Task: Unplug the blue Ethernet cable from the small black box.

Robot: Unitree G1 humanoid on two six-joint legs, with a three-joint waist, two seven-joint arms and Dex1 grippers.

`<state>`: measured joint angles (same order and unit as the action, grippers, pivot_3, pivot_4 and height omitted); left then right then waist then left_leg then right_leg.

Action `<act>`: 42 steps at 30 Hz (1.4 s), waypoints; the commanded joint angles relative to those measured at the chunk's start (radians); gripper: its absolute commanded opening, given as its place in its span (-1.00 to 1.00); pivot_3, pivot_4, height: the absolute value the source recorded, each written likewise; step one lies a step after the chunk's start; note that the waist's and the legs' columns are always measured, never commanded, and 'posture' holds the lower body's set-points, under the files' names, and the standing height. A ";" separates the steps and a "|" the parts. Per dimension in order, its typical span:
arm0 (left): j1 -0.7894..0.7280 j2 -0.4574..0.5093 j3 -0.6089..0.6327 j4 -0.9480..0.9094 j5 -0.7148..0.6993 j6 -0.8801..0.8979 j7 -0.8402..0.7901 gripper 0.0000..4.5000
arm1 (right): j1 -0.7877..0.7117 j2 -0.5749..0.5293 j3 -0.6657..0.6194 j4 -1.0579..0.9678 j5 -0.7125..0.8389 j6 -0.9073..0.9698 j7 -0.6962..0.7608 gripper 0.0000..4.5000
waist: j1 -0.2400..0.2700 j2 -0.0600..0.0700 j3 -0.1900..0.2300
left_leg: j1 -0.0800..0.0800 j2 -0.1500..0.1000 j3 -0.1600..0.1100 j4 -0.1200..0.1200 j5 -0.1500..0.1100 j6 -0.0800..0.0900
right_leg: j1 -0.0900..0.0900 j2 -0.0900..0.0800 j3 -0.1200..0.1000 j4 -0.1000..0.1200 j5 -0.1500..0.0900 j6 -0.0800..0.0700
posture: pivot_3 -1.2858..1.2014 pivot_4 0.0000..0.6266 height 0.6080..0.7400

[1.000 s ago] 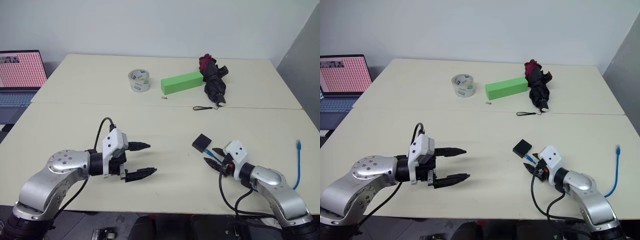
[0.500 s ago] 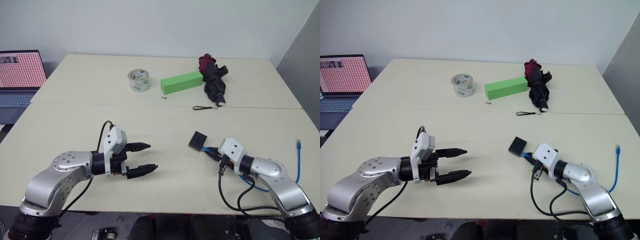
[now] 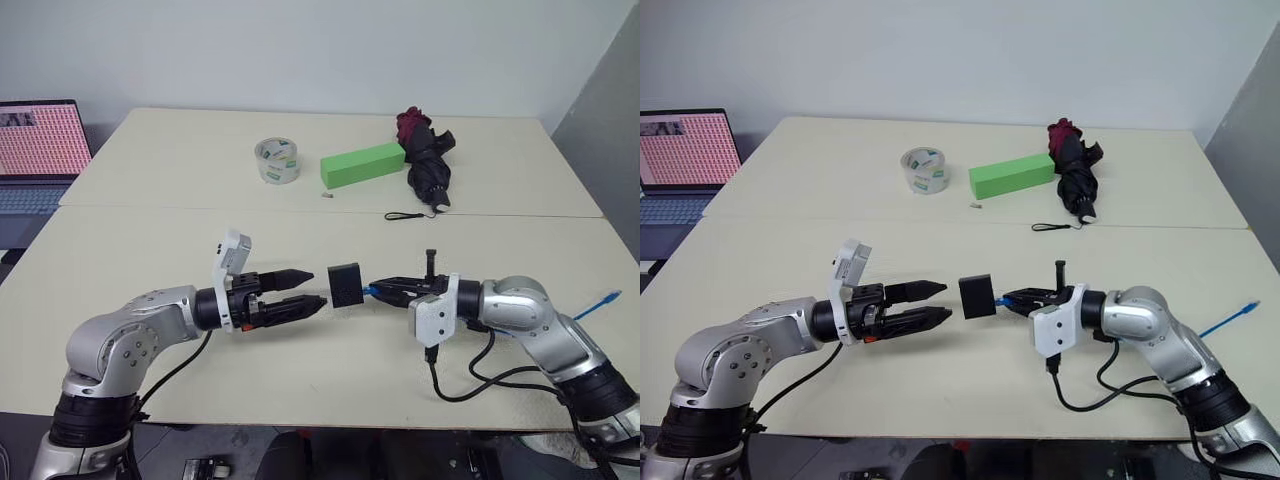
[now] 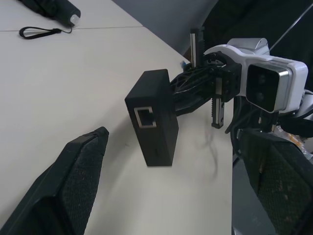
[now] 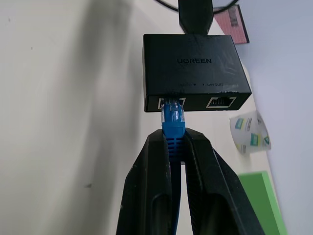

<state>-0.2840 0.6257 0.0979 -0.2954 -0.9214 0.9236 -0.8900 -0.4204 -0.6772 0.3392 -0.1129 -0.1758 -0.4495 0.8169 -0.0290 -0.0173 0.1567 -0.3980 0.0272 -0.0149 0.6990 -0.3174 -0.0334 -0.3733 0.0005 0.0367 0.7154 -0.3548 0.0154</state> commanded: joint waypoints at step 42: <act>-0.041 0.050 -0.083 0.006 0.147 -0.200 -0.221 -0.66 | 0.003 0.009 -0.177 -0.399 0.678 0.951 0.096 0.16 | 0.000 0.000 0.000 | -0.001 0.000 -0.001 0.000 0.000 0.000 | 0.000 0.000 -0.001 0.000 0.000 0.000 | 0.03 -0.52 1.00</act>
<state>-0.2987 0.6627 0.0115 -0.2467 -0.7679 0.7459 -1.0772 -0.4210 -0.6867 0.2077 -0.4706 0.3993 0.3781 0.9575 -0.0294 -0.0172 0.1568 -0.3986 0.0270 -0.0160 0.6986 -0.3175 -0.0333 -0.3733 -0.0001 0.0360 0.7149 -0.3548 0.0154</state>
